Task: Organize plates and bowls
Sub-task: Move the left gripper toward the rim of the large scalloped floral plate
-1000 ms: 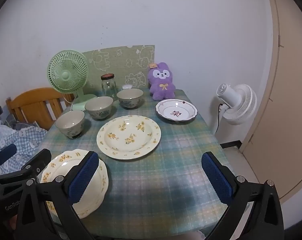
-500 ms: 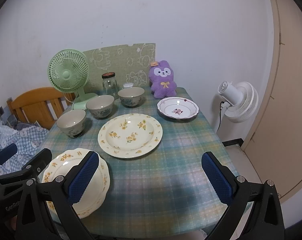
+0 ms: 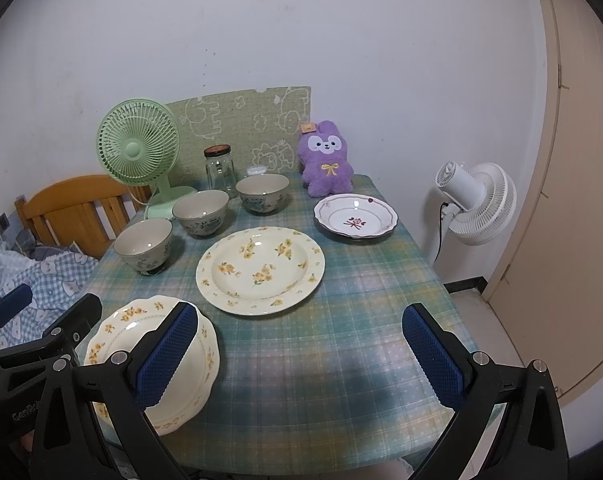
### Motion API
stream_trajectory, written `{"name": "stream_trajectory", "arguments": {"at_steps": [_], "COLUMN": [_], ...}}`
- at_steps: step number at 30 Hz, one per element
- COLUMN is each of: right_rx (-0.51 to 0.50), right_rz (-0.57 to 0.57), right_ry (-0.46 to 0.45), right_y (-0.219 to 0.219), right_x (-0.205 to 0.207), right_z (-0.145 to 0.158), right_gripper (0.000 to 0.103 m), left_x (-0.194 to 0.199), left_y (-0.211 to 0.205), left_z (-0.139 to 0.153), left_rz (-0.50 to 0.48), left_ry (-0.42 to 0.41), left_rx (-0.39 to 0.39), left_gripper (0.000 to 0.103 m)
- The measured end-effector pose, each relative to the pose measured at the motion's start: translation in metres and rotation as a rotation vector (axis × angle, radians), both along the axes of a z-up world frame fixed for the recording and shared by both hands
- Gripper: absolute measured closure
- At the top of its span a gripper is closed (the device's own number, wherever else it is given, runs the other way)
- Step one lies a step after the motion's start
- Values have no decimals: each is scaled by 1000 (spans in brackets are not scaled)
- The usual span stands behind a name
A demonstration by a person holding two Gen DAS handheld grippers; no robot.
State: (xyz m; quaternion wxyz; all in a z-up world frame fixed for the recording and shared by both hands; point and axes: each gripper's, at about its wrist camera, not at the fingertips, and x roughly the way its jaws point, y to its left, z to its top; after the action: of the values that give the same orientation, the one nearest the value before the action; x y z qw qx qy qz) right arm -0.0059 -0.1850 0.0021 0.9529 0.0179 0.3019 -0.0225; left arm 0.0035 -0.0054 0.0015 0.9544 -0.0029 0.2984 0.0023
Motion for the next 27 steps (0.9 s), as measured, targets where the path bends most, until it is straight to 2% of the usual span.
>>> {"name": "stream_trajectory", "arguments": {"at_steps": [27], "right_rx": [1], "right_rz": [4], "right_ry": [9], "right_y": [-3], "right_x": [2], "right_z": [-1], "right_gripper": [0], "left_x": [1], "left_y": [2], "left_z": [1], "left_rz": [-3], "left_ry": [13], "left_rx": [-13], "left_gripper": [1]}}
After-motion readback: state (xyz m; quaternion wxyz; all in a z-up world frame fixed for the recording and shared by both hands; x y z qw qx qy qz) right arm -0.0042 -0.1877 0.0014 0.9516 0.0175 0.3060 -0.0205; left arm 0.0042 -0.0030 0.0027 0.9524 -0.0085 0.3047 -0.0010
